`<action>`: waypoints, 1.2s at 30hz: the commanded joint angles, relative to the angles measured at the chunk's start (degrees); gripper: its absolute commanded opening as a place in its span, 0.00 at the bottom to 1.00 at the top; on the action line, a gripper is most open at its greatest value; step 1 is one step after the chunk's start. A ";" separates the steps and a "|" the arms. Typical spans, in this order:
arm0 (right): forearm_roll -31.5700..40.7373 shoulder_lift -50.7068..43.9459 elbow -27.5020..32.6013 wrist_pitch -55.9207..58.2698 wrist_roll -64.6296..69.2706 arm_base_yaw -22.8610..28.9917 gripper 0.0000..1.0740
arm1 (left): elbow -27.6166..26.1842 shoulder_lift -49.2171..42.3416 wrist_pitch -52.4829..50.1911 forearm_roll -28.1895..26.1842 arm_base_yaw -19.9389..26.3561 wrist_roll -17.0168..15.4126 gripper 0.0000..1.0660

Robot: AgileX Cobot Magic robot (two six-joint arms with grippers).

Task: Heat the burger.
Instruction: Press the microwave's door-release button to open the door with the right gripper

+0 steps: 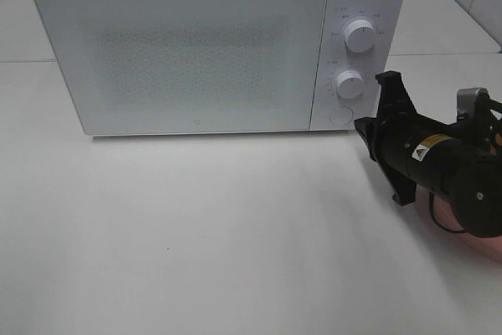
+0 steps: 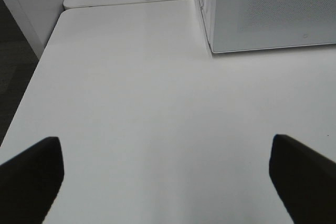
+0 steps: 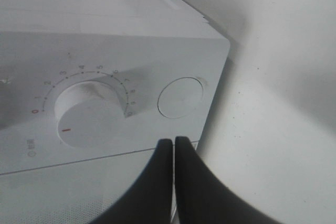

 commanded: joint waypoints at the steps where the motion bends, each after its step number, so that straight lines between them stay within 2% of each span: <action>1: -0.69 1.78 -3.09 3.15 1.83 0.06 0.00 | 0.17 -1.43 -0.63 -0.57 0.17 0.06 0.95; 23: 0.86 9.80 -11.34 3.67 3.09 -0.06 0.00 | 0.17 -1.38 -0.63 -0.57 0.17 0.06 0.95; 36: 3.27 10.83 -11.80 2.01 1.89 -0.11 0.00 | 0.17 -1.38 -0.63 -0.57 0.17 0.06 0.95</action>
